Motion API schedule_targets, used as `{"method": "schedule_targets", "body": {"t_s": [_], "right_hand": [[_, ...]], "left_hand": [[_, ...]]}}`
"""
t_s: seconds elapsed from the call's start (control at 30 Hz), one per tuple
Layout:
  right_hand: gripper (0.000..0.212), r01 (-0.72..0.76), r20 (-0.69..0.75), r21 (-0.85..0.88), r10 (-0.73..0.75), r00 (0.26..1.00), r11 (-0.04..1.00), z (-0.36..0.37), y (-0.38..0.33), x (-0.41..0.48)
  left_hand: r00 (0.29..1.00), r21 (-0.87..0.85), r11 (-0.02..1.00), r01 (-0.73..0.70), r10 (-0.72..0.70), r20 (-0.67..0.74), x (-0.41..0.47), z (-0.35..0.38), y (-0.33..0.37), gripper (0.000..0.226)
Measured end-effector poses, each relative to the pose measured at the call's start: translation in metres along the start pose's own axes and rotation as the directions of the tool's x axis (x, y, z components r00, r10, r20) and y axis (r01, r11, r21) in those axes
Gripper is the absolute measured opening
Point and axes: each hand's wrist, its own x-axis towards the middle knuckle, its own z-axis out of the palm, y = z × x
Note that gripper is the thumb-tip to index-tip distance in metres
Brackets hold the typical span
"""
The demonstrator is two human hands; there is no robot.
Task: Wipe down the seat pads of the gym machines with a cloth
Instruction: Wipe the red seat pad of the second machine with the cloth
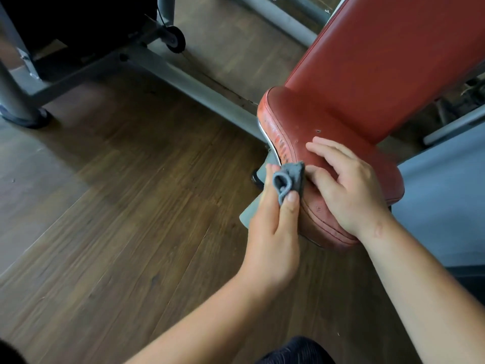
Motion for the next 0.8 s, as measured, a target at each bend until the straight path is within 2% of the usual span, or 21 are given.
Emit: {"method": "schedule_targets", "body": {"t_s": [0.07, 0.13, 0.2, 0.27, 0.37, 0.5, 0.57, 0.67, 0.8], "right_hand": [[0.050, -0.001, 0.005, 0.005, 0.001, 1.000, 1.000, 0.000, 0.000, 0.000], [0.049, -0.009, 0.002, 0.019, 0.009, 1.000, 1.000, -0.001, 0.001, 0.001], [0.048, -0.005, -0.005, 0.025, 0.005, 1.000, 1.000, -0.001, 0.002, 0.000], [0.048, -0.003, -0.004, 0.025, 0.003, 1.000, 1.000, -0.001, 0.001, -0.001], [0.047, -0.012, 0.004, 0.021, 0.012, 1.000, 1.000, -0.001, 0.002, 0.000], [0.048, 0.008, -0.013, 0.040, -0.007, 1.000, 0.999, 0.000, 0.001, 0.001], [0.048, 0.001, -0.013, 0.039, -0.001, 1.000, 0.999, 0.000, 0.002, 0.002], [0.047, -0.003, -0.003, 0.026, 0.004, 1.000, 1.000, -0.001, 0.001, 0.001], [0.046, -0.012, 0.003, 0.006, 0.012, 1.000, 1.000, 0.000, 0.001, 0.000]], "left_hand": [[0.999, 0.035, 0.999, -0.025, 0.025, -0.025, 0.007, -0.001, 0.005, 0.058], [0.998, 0.084, 0.995, -0.048, 0.052, -0.038, 0.039, -0.002, 0.011, 0.053], [0.993, 0.176, 0.981, -0.076, 0.090, -0.076, 0.080, -0.003, 0.013, 0.057], [0.990, 0.227, 0.974, -0.025, 0.055, -0.127, 0.125, -0.010, 0.010, 0.064], [0.974, 0.179, 0.980, 0.081, -0.040, -0.224, 0.152, -0.013, 0.012, 0.065], [0.997, 0.172, 0.983, -0.058, 0.067, -0.049, 0.075, -0.004, 0.008, 0.066], [0.990, 0.217, 0.966, -0.138, 0.139, 0.010, 0.074, -0.009, 0.002, 0.065], [0.989, 0.370, 0.922, -0.116, 0.140, -0.039, 0.120, -0.015, 0.009, 0.067], [0.990, 0.282, 0.959, -0.013, 0.053, -0.134, 0.146, -0.018, 0.015, 0.068]]}}
